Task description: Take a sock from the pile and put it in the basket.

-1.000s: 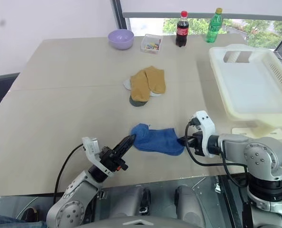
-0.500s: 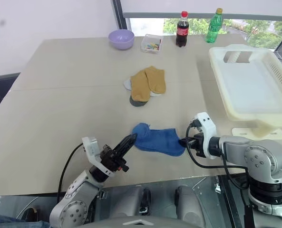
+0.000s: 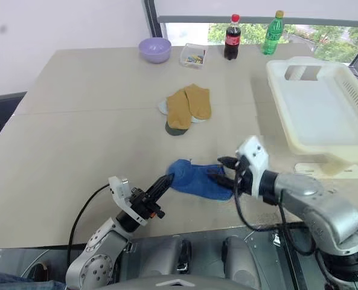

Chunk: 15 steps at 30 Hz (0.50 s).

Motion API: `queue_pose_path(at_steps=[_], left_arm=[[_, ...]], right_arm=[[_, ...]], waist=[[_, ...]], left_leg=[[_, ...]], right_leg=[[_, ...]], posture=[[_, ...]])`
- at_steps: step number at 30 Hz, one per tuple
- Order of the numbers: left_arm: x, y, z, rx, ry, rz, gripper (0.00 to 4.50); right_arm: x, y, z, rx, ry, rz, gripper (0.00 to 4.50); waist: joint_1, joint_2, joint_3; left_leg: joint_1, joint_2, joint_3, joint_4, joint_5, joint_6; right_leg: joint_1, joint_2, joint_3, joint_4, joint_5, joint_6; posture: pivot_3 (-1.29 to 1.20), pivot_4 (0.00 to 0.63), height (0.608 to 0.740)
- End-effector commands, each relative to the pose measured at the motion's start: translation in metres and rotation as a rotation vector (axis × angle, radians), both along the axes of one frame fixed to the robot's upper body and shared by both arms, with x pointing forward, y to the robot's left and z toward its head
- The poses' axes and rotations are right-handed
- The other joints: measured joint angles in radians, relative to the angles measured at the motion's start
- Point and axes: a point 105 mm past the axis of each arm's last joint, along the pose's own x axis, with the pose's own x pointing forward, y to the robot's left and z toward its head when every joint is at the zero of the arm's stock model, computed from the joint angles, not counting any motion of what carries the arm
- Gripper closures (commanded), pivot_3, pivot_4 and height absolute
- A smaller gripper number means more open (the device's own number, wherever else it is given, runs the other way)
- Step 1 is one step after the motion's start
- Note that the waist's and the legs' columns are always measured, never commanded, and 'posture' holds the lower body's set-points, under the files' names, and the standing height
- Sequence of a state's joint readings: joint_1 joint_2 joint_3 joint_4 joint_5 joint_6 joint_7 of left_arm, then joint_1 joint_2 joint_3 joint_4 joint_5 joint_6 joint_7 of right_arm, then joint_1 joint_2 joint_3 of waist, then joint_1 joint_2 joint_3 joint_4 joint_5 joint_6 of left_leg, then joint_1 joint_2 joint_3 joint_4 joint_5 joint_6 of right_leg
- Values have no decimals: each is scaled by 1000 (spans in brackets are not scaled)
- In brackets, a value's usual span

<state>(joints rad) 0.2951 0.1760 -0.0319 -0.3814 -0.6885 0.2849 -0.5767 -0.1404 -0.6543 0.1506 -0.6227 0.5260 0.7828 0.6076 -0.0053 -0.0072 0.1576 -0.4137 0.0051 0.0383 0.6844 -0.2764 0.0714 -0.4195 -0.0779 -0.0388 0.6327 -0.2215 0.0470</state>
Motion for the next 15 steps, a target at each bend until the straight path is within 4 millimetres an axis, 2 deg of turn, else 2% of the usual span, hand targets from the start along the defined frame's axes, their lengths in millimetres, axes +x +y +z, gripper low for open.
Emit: queue_pose_path(at_steps=[1,6,8,9,12,15], left_arm=[[-1,-3,5,-5,-22,-15,4500],[-1,-3,5,1,-23,-26,4500],[-1,-2,4,8,-16,-20,3915],[-1,-1,3,8,-9,-14,3763],[-3,0,4,-3,-1,-22,2409],[-2,3,5,4,-5,-3,890]], right_arm=[[8,4,-10,-24,-61,23,1701],[17,10,-19,-29,-91,35,1701],[16,12,-23,-39,-81,48,1662],[15,11,-26,-52,-77,52,1662],[15,6,-33,-97,-89,57,1662],[17,5,-15,-33,-146,54,1662]], waist=[[-1,0,0],[1,0,0],[3,0,0],[4,0,0],[11,0,0],[18,0,0]], left_leg=[[0,0,0,0,0,0],[0,0,0,0,0,0],[0,0,0,0,0,0],[0,0,0,0,0,0],[0,0,0,0,0,0],[0,0,0,0,0,0]], right_leg=[[0,0,0,0,0,0],[0,0,0,1,0,0],[0,0,0,1,0,0],[0,0,0,1,0,0],[0,-1,0,1,0,-1],[0,-1,0,1,0,-1]], posture=[[0,150,740],[0,150,740],[0,150,740],[0,150,740],[0,150,740],[0,150,740]])
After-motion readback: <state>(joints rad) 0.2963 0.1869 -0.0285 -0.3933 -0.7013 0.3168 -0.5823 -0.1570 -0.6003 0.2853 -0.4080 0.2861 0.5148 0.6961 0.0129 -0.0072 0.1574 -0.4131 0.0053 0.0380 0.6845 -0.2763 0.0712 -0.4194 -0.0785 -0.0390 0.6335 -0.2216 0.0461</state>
